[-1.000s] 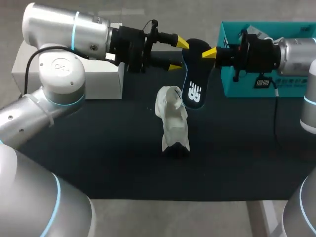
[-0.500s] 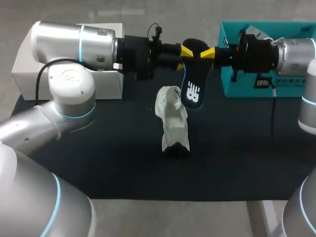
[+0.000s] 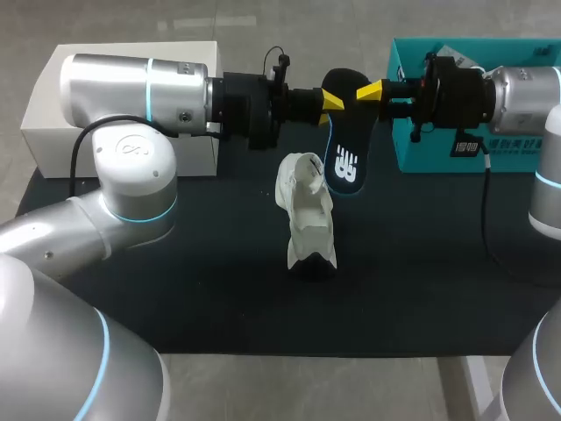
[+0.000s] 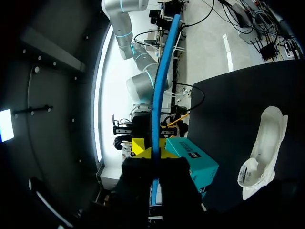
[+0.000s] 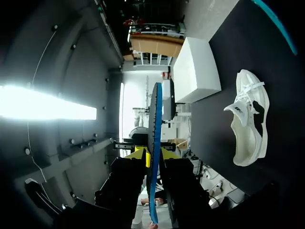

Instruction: Take the shoe out of the shoebox, open the shoe tongue, remove and reinsert the insole, then place the shoe into the shoebox

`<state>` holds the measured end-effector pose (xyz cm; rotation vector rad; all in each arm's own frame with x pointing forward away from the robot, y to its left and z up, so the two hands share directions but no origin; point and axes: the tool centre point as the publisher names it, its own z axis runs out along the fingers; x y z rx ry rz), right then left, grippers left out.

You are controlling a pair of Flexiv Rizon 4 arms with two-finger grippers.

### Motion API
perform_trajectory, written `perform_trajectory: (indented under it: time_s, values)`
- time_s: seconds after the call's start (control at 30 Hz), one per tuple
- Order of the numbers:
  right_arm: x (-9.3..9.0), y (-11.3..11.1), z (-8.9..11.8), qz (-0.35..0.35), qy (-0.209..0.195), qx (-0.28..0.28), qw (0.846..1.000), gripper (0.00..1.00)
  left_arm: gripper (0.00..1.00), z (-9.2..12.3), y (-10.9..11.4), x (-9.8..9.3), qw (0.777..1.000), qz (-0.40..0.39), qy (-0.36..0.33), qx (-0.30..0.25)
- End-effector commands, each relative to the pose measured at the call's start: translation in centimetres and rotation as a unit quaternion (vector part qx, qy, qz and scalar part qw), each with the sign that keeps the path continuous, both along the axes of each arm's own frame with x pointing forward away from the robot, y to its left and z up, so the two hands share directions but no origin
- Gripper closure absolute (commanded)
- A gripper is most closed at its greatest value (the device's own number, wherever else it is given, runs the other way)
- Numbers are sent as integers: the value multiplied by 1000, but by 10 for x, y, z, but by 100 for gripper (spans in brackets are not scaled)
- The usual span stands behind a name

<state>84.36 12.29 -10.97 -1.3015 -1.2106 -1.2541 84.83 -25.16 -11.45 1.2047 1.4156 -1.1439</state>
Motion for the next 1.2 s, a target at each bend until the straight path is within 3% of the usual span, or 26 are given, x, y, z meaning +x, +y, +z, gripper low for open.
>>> perform_trajectory:
  time_s: [0.03,0.23,0.33,0.4,0.47,0.9,1.2]
  values:
    - [-19,-10,-8,-27,2,-32,999,0,100,-3,10,1,1000,3,9,8]
    - [-51,-30,-30,-86,11,-114,990,0,100,-9,28,5,999,14,23,20]
    - [-70,-41,-37,-125,0,-128,984,0,100,-10,33,5,999,20,31,23]
    - [-83,-45,-39,-131,-16,-167,977,0,100,-11,35,6,998,28,51,20]
    - [-96,-49,-45,-140,-14,-242,960,0,100,-12,37,8,997,38,68,15]
    - [-95,-50,-46,-123,-13,-255,959,0,100,-8,50,-4,992,50,114,21]
    - [-117,-33,-89,-48,-19,-290,955,0,100,18,64,-4,987,77,141,8]
